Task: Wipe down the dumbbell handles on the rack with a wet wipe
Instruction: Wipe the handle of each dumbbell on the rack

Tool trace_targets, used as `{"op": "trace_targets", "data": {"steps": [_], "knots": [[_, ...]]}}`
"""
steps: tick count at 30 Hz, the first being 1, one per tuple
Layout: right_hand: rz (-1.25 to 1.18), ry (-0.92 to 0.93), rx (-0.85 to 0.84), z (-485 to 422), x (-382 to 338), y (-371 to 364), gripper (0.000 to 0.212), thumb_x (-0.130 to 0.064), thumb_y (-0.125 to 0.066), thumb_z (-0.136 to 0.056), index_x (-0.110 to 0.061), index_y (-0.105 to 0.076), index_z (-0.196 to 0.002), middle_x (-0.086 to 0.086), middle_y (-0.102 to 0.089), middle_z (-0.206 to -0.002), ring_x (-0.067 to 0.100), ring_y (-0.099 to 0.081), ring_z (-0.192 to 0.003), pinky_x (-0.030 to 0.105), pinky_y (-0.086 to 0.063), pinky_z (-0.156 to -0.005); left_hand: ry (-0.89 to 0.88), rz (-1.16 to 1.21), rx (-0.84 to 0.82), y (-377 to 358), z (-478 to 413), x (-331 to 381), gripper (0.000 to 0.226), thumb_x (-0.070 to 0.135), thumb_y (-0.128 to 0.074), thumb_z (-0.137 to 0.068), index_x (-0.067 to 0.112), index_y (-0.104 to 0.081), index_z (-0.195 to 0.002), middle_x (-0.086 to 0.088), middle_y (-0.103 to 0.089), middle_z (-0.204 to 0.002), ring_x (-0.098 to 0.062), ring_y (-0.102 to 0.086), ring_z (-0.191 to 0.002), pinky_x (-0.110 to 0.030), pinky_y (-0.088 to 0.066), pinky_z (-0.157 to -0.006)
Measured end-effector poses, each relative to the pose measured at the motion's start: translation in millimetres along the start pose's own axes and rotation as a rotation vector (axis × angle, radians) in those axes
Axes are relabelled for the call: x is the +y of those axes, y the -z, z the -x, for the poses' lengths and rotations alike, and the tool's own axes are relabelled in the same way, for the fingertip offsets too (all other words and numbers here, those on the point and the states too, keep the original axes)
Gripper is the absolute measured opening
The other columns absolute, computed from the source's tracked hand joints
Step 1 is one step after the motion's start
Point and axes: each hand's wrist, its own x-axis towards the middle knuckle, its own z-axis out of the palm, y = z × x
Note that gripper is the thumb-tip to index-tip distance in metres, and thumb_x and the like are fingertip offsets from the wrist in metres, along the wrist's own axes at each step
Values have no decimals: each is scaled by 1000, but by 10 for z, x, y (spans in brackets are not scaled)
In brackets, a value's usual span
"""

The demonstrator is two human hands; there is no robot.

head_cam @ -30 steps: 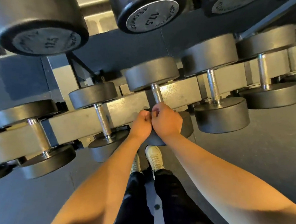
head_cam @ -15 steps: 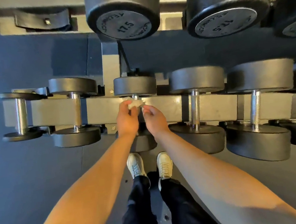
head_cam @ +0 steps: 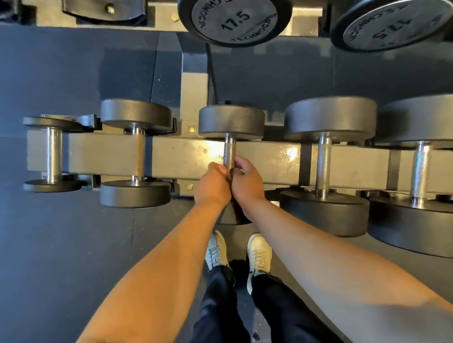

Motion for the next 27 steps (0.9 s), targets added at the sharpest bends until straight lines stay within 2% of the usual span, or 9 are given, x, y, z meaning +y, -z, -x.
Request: {"op": "trace_targets", "data": {"steps": [4,7,9,12,15,18,23,25,27], "knots": [[91,32,65,70,49,-40,33,-18,-43,-102,-27,-62,-129,-4,-65,-125,15,-60,-113,38,-52,-99,20,-82,-58,13,23,-78,16,17,-54,-98,19,-52,-114,-7,-66,-107,-28,-65,-101,-37,-53,-84],[136,90,73,97,104,-1,30,-15,-46,-102,-22,-64,-124,-2,-67,-120,17,-61,-109,37,-52,-96,-26,74,31,13,18,-67,9,15,-50,-100,21,-52,-106,-2,-63,-99,-25,-64,-95,-29,-49,-70],[103,77,73,60,118,24,29,-14,-44,-103,-20,-64,-124,1,-67,-121,18,-60,-109,33,-50,-95,-63,243,117,24,7,8,13,16,-47,-103,19,-53,-114,-2,-62,-100,-21,-60,-91,-23,-40,-62],[36,9,76,-4,113,63,34,-16,-39,-106,-18,-59,-133,6,-63,-130,22,-57,-117,34,-46,-101,-90,356,141,3,-85,149,24,17,-45,-105,20,-47,-129,-5,-60,-101,-20,-59,-90,-27,-42,-68],[-21,-34,58,-56,112,86,33,-21,-38,-107,-19,-59,-133,5,-62,-130,19,-56,-112,33,-45,-100,-84,250,113,-59,-83,132,27,17,-44,-104,20,-40,-130,-6,-60,-92,-27,-62,-87,-34,-45,-69],[40,-34,28,-70,111,85,33,-26,-38,-107,-20,-60,-131,3,-62,-130,20,-56,-117,37,-46,-104,-28,84,70,-69,-3,15,25,23,-45,-103,21,-40,-128,-8,-64,-97,-25,-63,-86,-40,-52,-73],[78,-78,-29,-74,49,91,36,-33,-36,-105,-22,-61,-128,3,-64,-127,22,-59,-117,44,-47,-104,0,-83,-14,33,1,-90,23,19,-56,-97,14,-60,-119,-6,-69,-109,-24,-64,-97,-35,-52,-82],[69,-66,-41,-69,48,117,37,-35,-36,-105,-21,-62,-127,3,-65,-124,21,-60,-113,43,-48,-102,-2,-50,12,21,19,-112,20,19,-59,-96,17,-64,-115,-6,-71,-108,-24,-66,-99,-36,-54,-87],[42,-60,-45,-71,57,136,35,-33,-36,-106,-19,-64,-121,4,-66,-115,20,-61,-104,39,-50,-95,14,93,108,-8,33,-56,19,24,-57,-98,20,-61,-117,-3,-70,-104,-22,-66,-95,-34,-55,-79]]}}
